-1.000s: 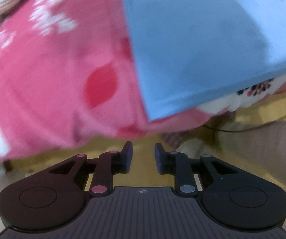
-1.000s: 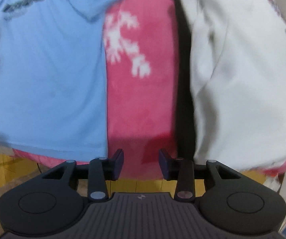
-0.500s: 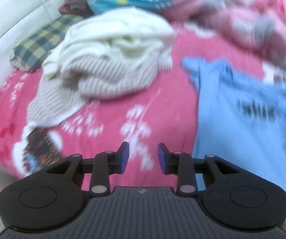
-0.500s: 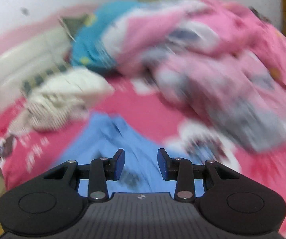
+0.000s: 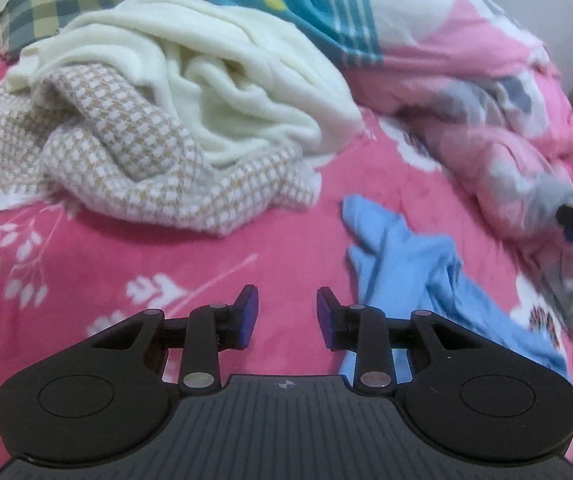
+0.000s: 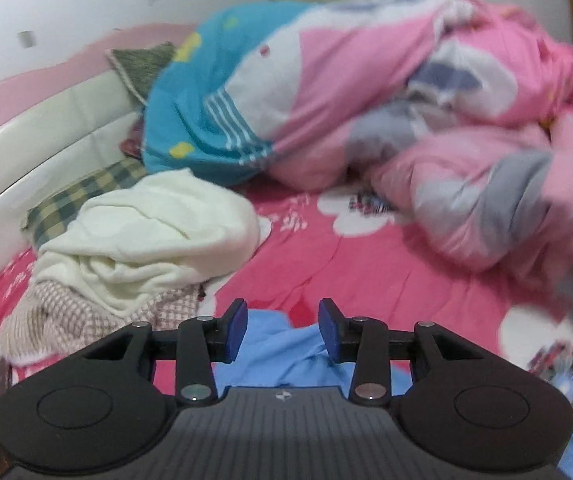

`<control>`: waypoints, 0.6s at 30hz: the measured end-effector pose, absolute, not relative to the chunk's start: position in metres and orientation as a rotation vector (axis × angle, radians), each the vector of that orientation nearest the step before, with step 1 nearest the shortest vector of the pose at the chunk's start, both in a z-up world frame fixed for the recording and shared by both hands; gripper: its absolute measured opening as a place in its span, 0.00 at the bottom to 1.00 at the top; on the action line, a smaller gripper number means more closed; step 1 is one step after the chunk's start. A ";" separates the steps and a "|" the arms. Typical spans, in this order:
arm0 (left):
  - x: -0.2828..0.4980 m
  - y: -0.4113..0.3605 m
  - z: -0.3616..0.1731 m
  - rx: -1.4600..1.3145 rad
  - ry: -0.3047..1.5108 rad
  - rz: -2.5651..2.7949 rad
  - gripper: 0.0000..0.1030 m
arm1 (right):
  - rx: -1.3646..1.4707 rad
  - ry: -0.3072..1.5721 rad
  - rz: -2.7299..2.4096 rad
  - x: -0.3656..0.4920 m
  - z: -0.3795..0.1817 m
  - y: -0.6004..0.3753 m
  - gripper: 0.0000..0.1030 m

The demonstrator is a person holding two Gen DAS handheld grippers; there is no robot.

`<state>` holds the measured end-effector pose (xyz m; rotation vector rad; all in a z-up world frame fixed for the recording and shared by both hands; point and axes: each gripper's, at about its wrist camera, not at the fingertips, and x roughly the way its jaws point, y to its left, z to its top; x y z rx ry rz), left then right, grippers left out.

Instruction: Fold clothes

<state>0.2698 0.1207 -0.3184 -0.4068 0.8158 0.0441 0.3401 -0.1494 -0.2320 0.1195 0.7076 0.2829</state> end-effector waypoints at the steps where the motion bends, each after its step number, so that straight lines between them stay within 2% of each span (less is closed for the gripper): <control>1: 0.274 0.122 -0.320 -0.404 0.809 0.037 0.31 | 0.124 0.723 0.273 0.343 -0.233 -0.141 0.42; 3: 0.280 0.126 -0.321 -0.381 0.807 0.021 0.33 | 0.133 0.754 0.254 0.348 -0.236 -0.125 0.56; 4: 0.283 0.129 -0.322 -0.367 0.806 0.014 0.34 | 0.138 0.770 0.244 0.351 -0.237 -0.117 0.66; 6: 0.287 0.134 -0.322 -0.339 0.803 0.000 0.42 | 0.137 0.780 0.225 0.354 -0.237 -0.101 0.77; 8: 0.289 0.142 -0.322 -0.348 0.795 -0.001 0.52 | 0.117 0.761 0.207 0.353 -0.231 -0.089 0.99; 16: 0.295 0.162 -0.328 -0.376 0.776 -0.012 0.66 | 0.085 0.754 0.205 0.355 -0.221 -0.064 1.00; 18: 0.295 0.162 -0.329 -0.376 0.769 -0.008 0.74 | 0.098 0.745 0.222 0.356 -0.222 -0.064 1.00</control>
